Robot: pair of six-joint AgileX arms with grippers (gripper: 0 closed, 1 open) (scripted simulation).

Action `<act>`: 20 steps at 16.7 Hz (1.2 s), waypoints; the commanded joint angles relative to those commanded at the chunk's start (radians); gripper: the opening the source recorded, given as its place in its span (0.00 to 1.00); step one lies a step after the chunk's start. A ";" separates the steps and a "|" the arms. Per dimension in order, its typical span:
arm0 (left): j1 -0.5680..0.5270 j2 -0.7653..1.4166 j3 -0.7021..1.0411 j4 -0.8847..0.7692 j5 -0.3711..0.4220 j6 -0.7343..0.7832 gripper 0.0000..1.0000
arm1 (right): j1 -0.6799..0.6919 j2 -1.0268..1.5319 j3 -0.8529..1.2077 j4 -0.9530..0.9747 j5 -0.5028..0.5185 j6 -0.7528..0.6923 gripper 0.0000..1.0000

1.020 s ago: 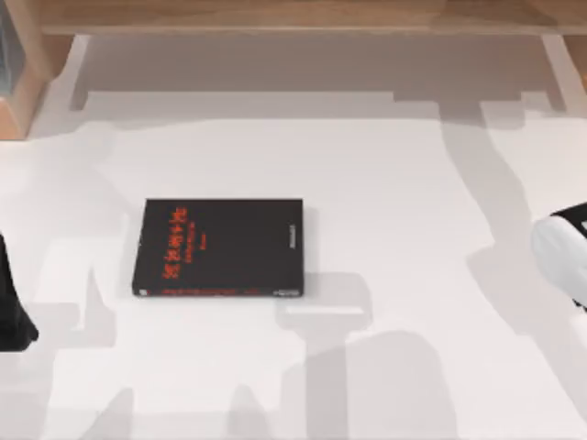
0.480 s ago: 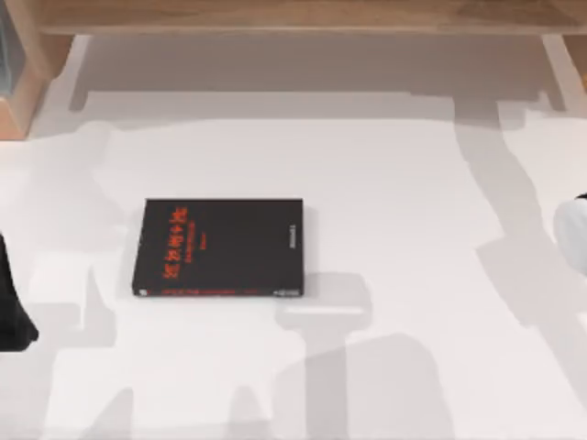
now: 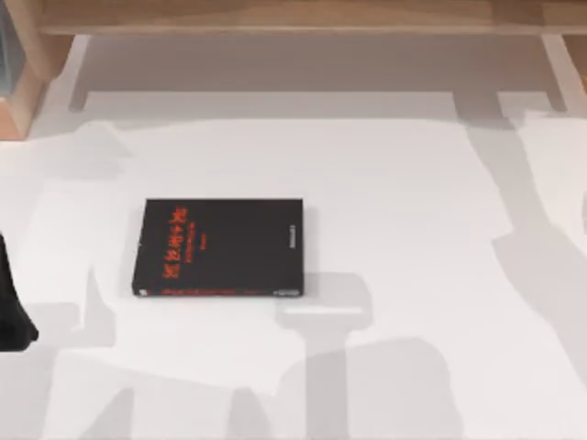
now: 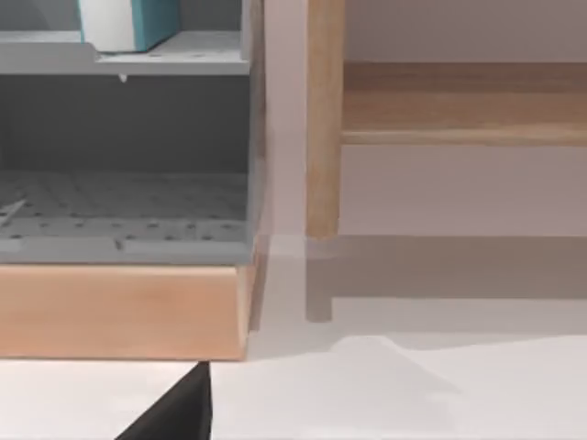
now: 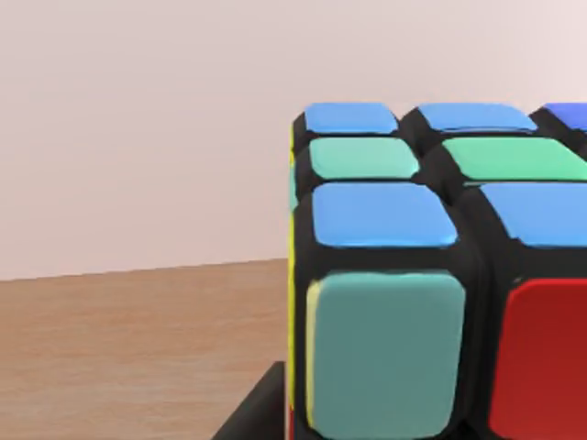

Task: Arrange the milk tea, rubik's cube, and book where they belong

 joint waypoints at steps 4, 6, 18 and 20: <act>0.000 0.000 0.000 0.000 0.000 0.000 1.00 | 0.024 0.065 -0.101 0.134 -0.041 -0.039 0.00; 0.000 0.000 0.000 0.000 0.000 0.000 1.00 | 0.025 0.075 -0.110 0.143 -0.043 -0.043 0.00; 0.000 0.000 0.000 0.000 0.000 0.000 1.00 | 0.025 0.075 -0.110 0.143 -0.043 -0.043 0.68; 0.000 0.000 0.000 0.000 0.000 0.000 1.00 | 0.025 0.075 -0.110 0.143 -0.043 -0.043 0.83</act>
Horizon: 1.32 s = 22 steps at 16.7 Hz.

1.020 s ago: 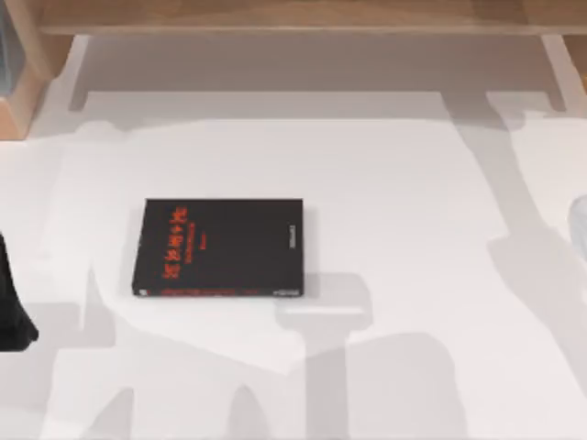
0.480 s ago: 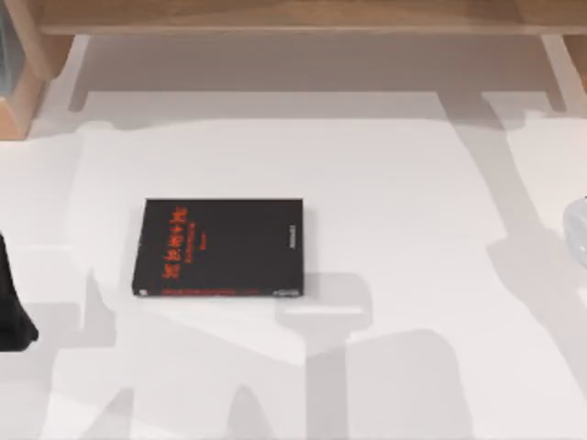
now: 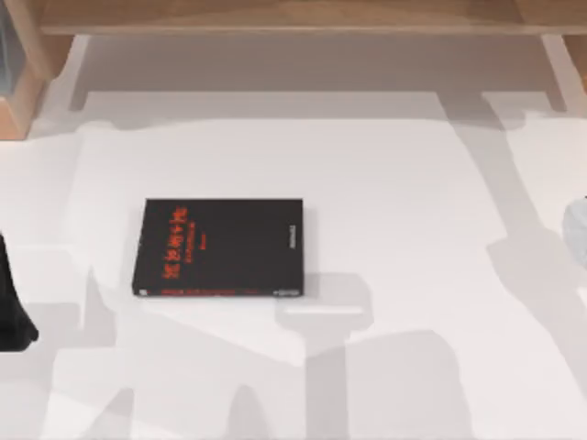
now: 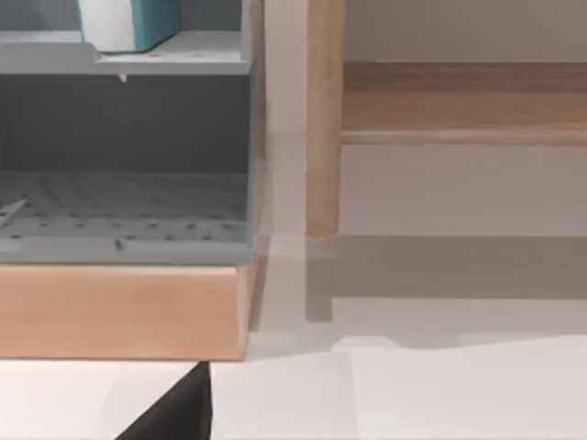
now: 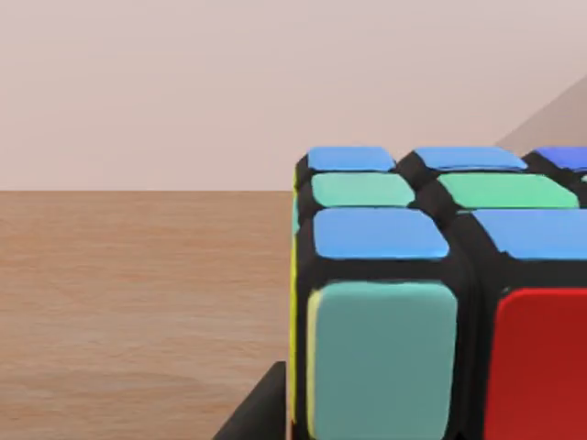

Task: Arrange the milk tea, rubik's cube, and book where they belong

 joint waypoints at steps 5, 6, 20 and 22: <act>0.000 0.000 0.000 0.000 0.000 0.000 1.00 | 0.000 0.000 0.000 0.000 0.000 0.000 1.00; 0.000 0.000 0.000 0.000 0.000 0.000 1.00 | 0.000 0.000 0.000 0.000 0.000 0.000 1.00; 0.000 0.000 0.000 0.000 0.000 0.000 1.00 | 0.018 0.034 0.160 -0.126 0.020 0.000 1.00; 0.000 0.000 0.000 0.000 0.000 0.000 1.00 | 0.018 0.034 0.160 -0.126 0.020 0.000 1.00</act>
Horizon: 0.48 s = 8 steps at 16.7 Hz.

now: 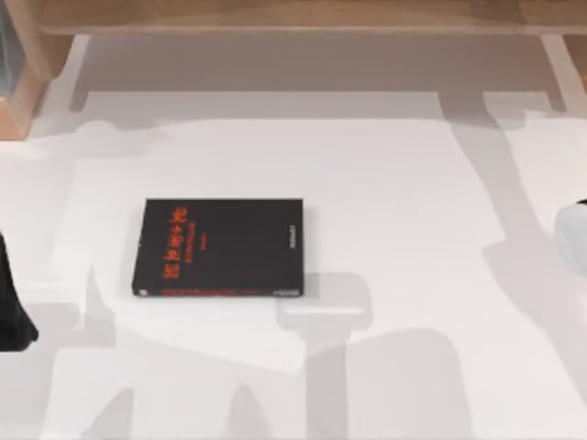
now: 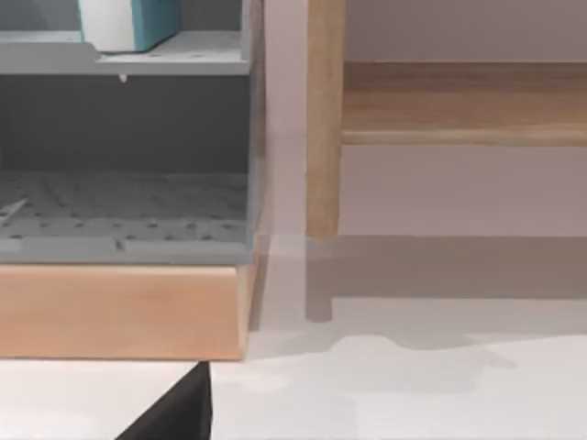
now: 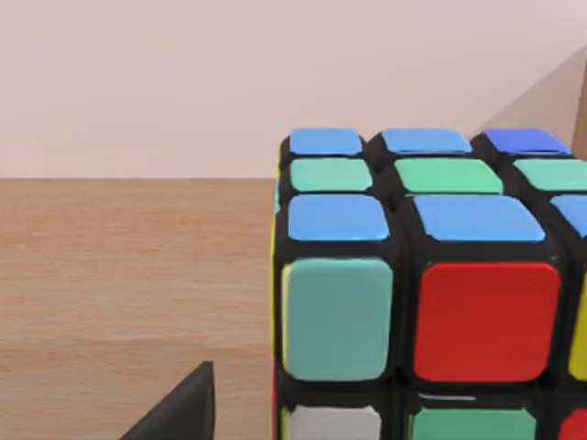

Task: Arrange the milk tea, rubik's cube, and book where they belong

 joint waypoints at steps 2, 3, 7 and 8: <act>0.000 0.000 0.000 0.000 0.000 0.000 1.00 | -0.006 -0.005 -0.003 0.003 -0.001 0.000 1.00; 0.000 0.000 0.000 0.000 0.000 0.000 1.00 | -0.005 -0.008 -0.010 0.005 -0.002 0.000 1.00; 0.000 0.000 0.000 0.000 0.000 0.000 1.00 | -0.010 -0.074 -0.141 0.051 -0.019 -0.002 1.00; 0.000 0.000 0.000 0.000 0.000 0.000 1.00 | -0.017 -0.110 -0.203 0.075 -0.024 -0.002 1.00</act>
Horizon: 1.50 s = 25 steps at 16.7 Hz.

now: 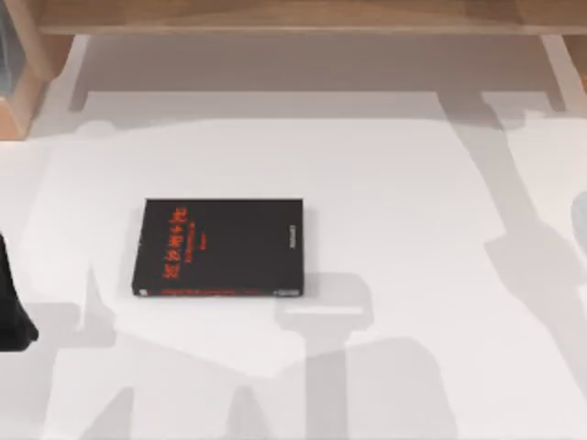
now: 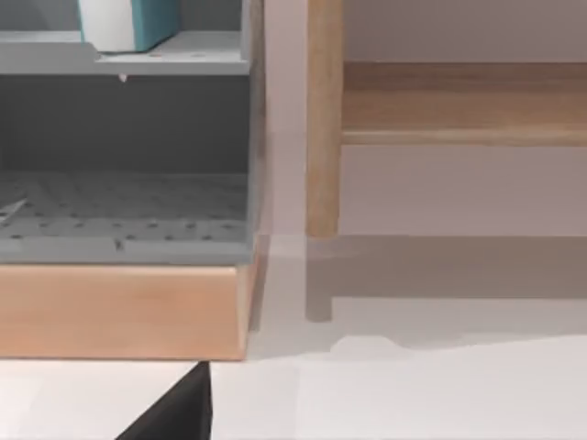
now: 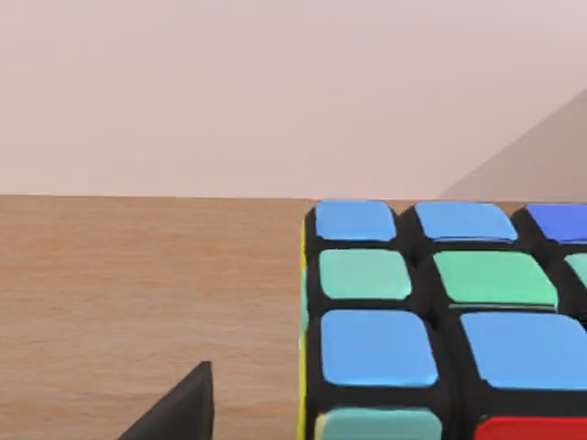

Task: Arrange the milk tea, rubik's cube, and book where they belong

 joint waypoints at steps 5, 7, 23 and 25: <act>0.000 0.000 0.000 0.000 0.000 0.000 1.00 | -0.049 -0.274 -0.453 0.163 -0.033 -0.003 1.00; 0.000 0.000 0.000 0.000 0.000 0.000 1.00 | -0.073 -0.415 -0.702 0.242 -0.050 -0.005 1.00; 0.000 0.000 0.000 0.000 0.000 0.000 1.00 | -0.242 -1.932 -2.861 0.850 -0.194 -0.005 1.00; 0.000 0.000 0.000 0.000 0.000 0.000 1.00 | -0.249 -2.120 -3.087 0.901 -0.212 -0.005 1.00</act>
